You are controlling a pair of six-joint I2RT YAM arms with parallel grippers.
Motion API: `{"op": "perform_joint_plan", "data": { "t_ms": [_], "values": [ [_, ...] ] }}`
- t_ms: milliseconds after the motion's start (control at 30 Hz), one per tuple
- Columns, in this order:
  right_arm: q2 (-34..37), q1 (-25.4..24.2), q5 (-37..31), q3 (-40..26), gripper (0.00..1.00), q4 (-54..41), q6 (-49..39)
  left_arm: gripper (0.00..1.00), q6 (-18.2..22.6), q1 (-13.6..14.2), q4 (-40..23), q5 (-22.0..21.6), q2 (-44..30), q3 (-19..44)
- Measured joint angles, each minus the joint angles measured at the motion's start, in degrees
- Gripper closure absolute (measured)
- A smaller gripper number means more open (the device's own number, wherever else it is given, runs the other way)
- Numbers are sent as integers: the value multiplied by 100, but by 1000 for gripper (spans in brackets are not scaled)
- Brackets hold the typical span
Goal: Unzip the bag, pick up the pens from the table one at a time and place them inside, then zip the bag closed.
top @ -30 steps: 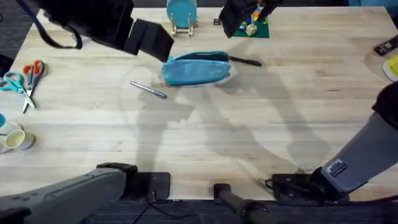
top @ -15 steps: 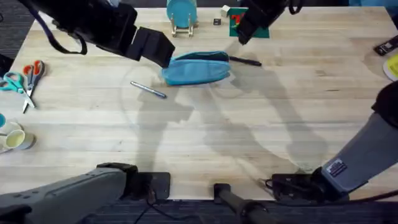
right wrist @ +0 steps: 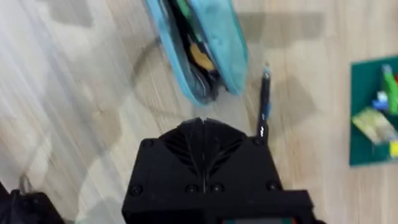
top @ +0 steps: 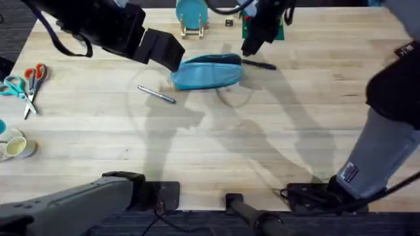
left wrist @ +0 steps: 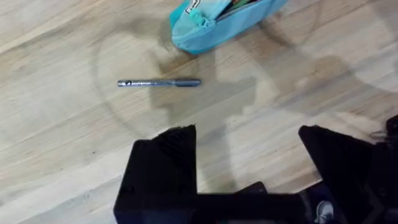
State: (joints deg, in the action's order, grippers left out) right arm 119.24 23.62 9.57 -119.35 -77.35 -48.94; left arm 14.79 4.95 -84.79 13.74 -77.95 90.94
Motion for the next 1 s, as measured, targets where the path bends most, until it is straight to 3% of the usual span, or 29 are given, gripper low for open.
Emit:
{"op": "perform_joint_plan", "data": {
  "t_ms": [600, 1000],
  "values": [
    [681, 17, 983, 7, 971, 514, -554, 8, 0, 0, 0, 15, 0, 0],
    [1200, 44, 1147, 7, 971, 490, -554, 8, 0, 0, 0, 15, 2, -2]
  ]
}}
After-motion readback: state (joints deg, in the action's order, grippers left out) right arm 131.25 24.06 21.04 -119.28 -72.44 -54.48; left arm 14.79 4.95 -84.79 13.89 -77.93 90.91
